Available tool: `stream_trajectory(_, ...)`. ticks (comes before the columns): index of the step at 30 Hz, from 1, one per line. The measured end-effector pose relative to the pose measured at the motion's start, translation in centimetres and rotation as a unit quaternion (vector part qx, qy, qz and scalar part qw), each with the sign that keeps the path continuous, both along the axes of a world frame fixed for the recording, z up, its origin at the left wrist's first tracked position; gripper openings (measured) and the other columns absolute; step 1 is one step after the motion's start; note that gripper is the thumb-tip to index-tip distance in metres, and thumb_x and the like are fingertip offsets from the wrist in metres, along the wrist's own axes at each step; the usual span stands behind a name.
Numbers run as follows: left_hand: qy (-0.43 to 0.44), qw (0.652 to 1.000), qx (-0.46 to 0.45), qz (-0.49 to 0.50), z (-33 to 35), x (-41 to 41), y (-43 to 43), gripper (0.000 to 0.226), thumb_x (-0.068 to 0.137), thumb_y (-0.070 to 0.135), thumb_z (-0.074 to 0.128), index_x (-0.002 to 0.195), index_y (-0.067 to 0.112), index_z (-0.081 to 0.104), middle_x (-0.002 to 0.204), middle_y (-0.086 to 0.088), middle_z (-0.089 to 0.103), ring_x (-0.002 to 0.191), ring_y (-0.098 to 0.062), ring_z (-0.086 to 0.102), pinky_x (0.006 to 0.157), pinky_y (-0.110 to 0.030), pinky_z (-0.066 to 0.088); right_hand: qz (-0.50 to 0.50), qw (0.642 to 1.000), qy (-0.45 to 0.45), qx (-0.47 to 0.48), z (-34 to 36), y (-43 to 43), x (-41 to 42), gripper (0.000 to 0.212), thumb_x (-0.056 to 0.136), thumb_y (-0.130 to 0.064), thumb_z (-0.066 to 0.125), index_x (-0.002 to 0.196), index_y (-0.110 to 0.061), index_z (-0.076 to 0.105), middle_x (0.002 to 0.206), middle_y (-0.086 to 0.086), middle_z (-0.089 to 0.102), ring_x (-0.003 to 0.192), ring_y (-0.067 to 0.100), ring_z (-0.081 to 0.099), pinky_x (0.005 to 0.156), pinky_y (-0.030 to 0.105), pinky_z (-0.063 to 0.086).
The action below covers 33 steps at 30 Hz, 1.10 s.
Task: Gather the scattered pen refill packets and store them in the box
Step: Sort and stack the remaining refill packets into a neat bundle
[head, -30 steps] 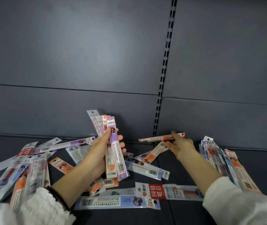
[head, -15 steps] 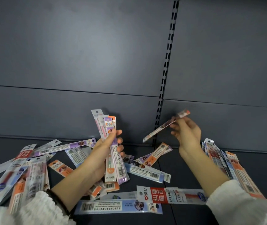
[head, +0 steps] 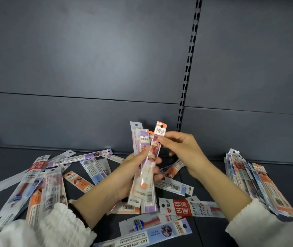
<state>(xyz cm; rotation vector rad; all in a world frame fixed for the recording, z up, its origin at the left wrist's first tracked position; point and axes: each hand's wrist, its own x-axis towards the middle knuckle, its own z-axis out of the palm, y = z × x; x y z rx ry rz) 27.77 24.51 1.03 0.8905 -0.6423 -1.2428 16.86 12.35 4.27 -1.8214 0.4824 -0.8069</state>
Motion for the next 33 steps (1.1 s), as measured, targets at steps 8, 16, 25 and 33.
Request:
stream_trajectory(8, 0.095, 0.994, -0.028, 0.040, -0.3, 3.1, -0.8, 0.036, 0.076, 0.052, 0.055, 0.093, 0.021, 0.054, 0.049, 0.007, 0.037, 0.033, -0.003, 0.033, 0.034, -0.013, 0.031, 0.067, 0.874, 0.377, -0.300, -2.8, -5.8, -2.8, 0.043, 0.096, -0.026, 0.053, 0.138, -0.031, 0.047, 0.144, -0.008, 0.043, 0.131, 0.007, 0.038, 0.113, 0.033, 0.029)
stream_trajectory(16, 0.041, 0.995, -0.055, 0.074, -0.6, 2.9, -0.2, 0.030, 0.084, 0.028, 0.059, 0.107, 0.009, 0.062, 0.058, 0.004, 0.047, 0.041, -0.005, 0.039, 0.041, -0.016, 0.037, 0.016, 0.827, 0.438, -0.353, -2.6, -6.3, -3.0, 0.027, 0.089, -0.041, 0.061, 0.115, -0.036, 0.064, 0.113, -0.010, 0.054, 0.112, 0.010, 0.041, 0.098, 0.037, 0.025)
stream_trajectory(25, 0.001, 0.990, -0.046, 0.137, -0.4, 2.8, -0.3, 0.021, 0.081, 0.031, 0.064, 0.085, 0.019, 0.047, 0.060, 0.004, 0.037, 0.045, -0.005, 0.034, 0.043, -0.015, 0.031, -0.148, 0.955, 0.193, -0.167, -1.9, -6.3, -2.6, 0.007, 0.084, -0.018, 0.071, 0.090, -0.022, 0.069, 0.091, -0.004, 0.069, 0.078, 0.007, 0.061, 0.066, 0.019, 0.046)
stream_trajectory(33, -0.076, 0.983, -0.041, 0.160, -0.2, 1.5, -0.1, 0.029, 0.098, 0.030, 0.048, 0.117, 0.016, 0.064, 0.109, 0.002, 0.074, 0.104, -0.013, 0.068, 0.084, -0.031, 0.050, 0.053, 0.983, 0.031, 0.173, -1.3, 1.2, 0.1, 0.023, 0.076, -0.011, 0.076, 0.098, -0.012, 0.067, 0.084, 0.004, 0.075, 0.075, 0.016, 0.071, 0.070, 0.034, 0.052)
